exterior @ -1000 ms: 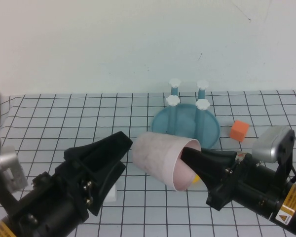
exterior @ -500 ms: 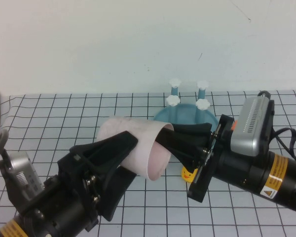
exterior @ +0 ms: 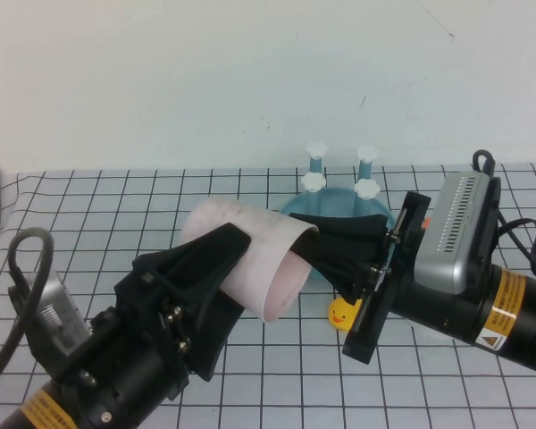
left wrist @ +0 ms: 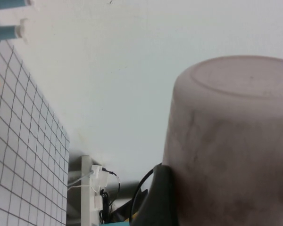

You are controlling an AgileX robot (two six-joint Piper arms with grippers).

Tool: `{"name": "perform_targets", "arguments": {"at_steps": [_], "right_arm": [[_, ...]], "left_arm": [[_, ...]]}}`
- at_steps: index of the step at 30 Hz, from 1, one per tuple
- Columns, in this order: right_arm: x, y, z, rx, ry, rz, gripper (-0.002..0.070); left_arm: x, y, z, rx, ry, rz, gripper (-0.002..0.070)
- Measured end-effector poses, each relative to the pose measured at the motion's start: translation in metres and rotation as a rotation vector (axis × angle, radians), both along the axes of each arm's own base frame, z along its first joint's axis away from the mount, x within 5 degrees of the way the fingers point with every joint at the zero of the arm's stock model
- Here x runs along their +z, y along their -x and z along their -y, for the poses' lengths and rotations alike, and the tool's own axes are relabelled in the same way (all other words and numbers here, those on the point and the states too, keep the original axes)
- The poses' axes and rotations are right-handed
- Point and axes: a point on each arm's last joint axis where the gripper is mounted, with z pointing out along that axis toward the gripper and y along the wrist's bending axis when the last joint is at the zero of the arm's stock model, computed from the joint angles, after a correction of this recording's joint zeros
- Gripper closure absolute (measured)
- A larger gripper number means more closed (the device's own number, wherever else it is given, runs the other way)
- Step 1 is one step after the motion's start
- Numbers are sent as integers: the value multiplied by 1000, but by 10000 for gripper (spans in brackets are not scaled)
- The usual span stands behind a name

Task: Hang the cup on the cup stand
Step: Adjust the cup with two arms

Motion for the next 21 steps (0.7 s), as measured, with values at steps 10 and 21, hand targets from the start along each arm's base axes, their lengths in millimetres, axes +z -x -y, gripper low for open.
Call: {"name": "perform_targets", "arguments": {"at_steps": [10,21], "right_arm": [[1,2,-1,32,4,10,659],[18,10,3,54,-6,42,658]], "left_arm": [[4,0,0,14,-29,92,55],[11,-9,-13,1,-113,293,44]]}}
